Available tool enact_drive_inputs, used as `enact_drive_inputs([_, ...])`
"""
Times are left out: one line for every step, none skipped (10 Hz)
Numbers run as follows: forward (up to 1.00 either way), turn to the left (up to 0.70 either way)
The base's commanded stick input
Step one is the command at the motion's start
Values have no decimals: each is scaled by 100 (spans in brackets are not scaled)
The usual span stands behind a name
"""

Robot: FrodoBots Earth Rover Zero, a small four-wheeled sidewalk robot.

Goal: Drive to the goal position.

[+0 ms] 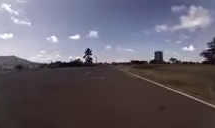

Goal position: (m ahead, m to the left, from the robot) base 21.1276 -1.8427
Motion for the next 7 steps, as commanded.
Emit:
enact_drive_inputs([85, 0])
enact_drive_inputs([85, 0])
enact_drive_inputs([85, 1])
enact_drive_inputs([54, 1])
enact_drive_inputs([6, 0])
enact_drive_inputs([85, 1])
enact_drive_inputs([85, 1])
